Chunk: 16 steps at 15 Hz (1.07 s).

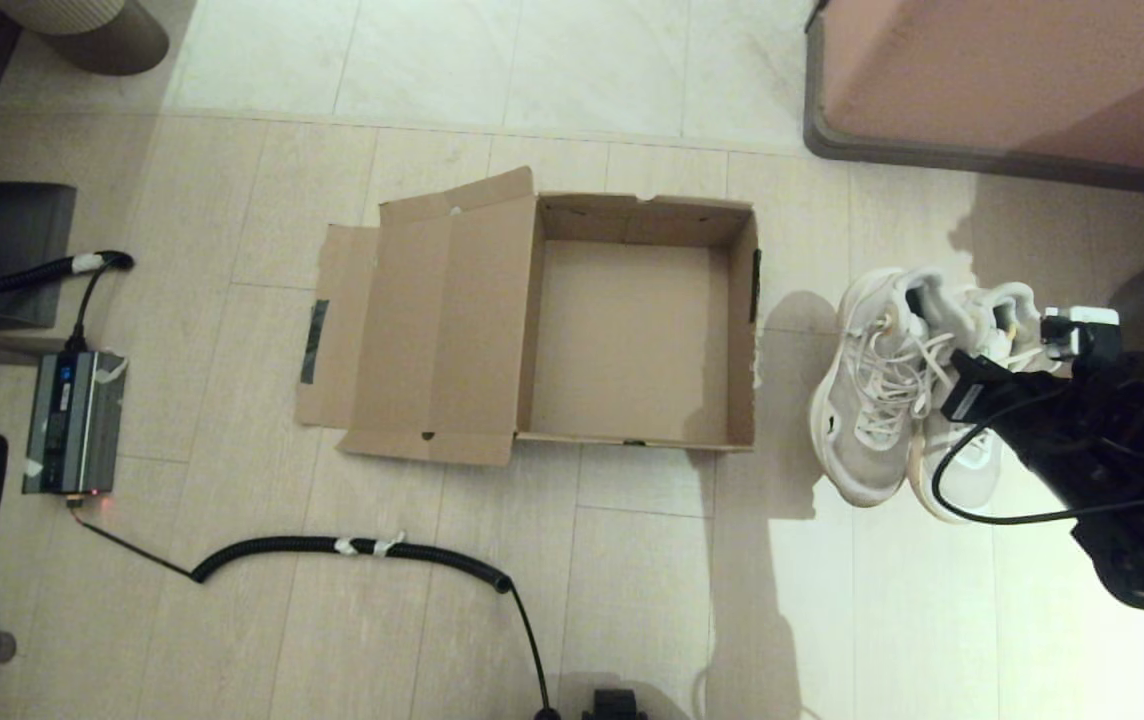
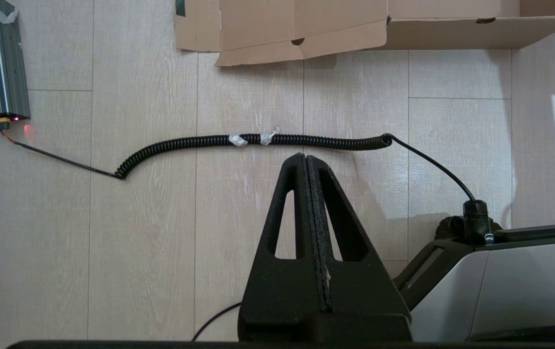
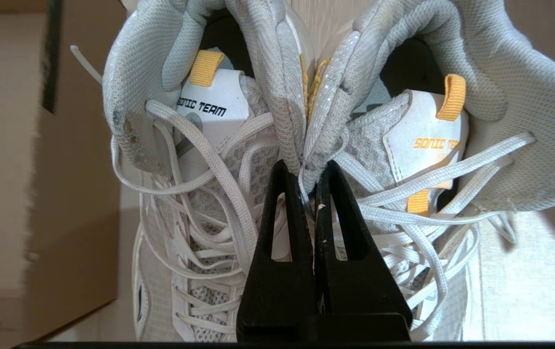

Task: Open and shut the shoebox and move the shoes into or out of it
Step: Put the shoes out of the shoe box

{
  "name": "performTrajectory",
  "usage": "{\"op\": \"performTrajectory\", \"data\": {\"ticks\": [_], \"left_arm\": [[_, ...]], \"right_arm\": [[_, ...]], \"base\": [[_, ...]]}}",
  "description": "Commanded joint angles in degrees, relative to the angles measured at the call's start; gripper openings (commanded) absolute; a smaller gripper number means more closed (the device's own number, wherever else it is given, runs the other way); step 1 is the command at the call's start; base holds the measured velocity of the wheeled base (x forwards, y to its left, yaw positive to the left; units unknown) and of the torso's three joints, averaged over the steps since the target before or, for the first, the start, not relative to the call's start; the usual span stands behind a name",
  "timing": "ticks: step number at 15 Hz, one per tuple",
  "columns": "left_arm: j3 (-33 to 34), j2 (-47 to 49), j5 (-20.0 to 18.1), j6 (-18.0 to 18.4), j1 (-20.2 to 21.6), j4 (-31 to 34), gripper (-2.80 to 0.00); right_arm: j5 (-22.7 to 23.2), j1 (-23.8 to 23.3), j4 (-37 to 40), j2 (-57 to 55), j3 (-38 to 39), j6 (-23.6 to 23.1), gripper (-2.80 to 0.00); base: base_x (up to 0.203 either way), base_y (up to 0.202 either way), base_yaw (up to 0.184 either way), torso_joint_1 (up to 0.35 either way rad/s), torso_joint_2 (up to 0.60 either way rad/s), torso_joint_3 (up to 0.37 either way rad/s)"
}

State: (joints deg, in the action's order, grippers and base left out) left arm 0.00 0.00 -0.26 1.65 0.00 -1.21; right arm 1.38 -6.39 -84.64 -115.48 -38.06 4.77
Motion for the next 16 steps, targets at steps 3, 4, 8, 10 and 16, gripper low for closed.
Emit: {"op": "performTrajectory", "data": {"ticks": [3,4,8,10,16], "left_arm": [[0.4,0.1,0.0,0.0,0.0,0.0,-2.8],[0.4,0.1,0.0,0.0,0.0,0.0,-2.8],[0.4,0.1,0.0,0.0,0.0,0.0,-2.8],[0.4,0.1,0.0,0.0,0.0,0.0,-2.8],[0.4,0.1,0.0,0.0,-0.1,-0.1,-2.8]], "right_arm": [[0.0,0.6,-1.5,-6.7,-3.8,-0.2,-2.8],[0.0,0.8,-1.5,-7.6,-4.9,-0.3,-2.8],[-0.1,0.9,-1.0,-11.7,-9.9,-0.4,-2.8],[-0.1,0.9,-0.5,-12.9,-11.3,-0.4,-2.8],[-0.2,1.1,0.5,-13.4,-12.3,-0.4,0.0]], "base": [[0.0,0.0,0.0,0.0,0.0,0.0],[0.0,0.0,0.0,0.0,0.0,0.0],[0.0,0.0,0.0,0.0,0.0,0.0],[0.0,0.0,0.0,0.0,0.0,0.0],[0.0,0.0,0.0,0.0,0.0,0.0]]}}
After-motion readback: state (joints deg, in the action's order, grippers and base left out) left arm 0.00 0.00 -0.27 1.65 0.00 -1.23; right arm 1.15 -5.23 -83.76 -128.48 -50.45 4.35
